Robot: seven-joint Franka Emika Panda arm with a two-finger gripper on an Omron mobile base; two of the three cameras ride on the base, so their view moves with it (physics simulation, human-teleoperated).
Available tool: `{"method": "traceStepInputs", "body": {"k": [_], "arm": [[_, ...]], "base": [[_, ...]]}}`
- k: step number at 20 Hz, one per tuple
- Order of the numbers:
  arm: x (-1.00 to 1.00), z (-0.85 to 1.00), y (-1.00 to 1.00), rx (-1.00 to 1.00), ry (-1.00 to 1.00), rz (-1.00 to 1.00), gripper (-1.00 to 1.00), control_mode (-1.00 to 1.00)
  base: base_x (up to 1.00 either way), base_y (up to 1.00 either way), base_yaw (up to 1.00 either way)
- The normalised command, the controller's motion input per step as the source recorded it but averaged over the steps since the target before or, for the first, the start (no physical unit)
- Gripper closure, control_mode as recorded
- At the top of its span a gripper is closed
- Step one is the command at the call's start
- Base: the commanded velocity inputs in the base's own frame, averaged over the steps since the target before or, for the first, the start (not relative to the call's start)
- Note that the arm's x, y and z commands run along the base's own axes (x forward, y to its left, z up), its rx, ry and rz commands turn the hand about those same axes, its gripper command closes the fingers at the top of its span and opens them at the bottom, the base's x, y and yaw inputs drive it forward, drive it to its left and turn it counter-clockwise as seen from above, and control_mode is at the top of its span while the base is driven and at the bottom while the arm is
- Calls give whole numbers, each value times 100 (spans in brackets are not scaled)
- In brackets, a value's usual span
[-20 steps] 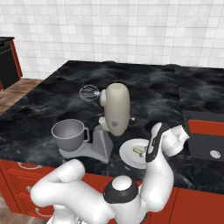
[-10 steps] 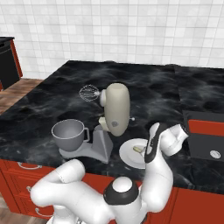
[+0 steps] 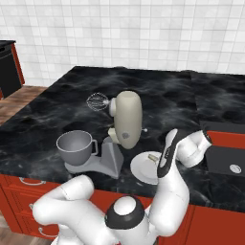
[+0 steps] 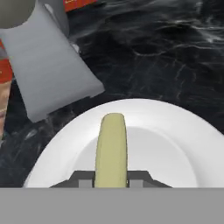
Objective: Add butter and sugar cubes to the stand mixer bowl and then turn on the stand mixer to begin making frosting.
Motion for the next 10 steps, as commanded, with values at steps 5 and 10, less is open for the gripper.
{"method": "traceStepInputs", "body": {"k": [5,10], "arm": [[-83,73,-8,0,-1,-5,100,-100],[-100,65,7,0,-3,-1,100,-100]], "base": [[0,0,0],[0,0,0]]}}
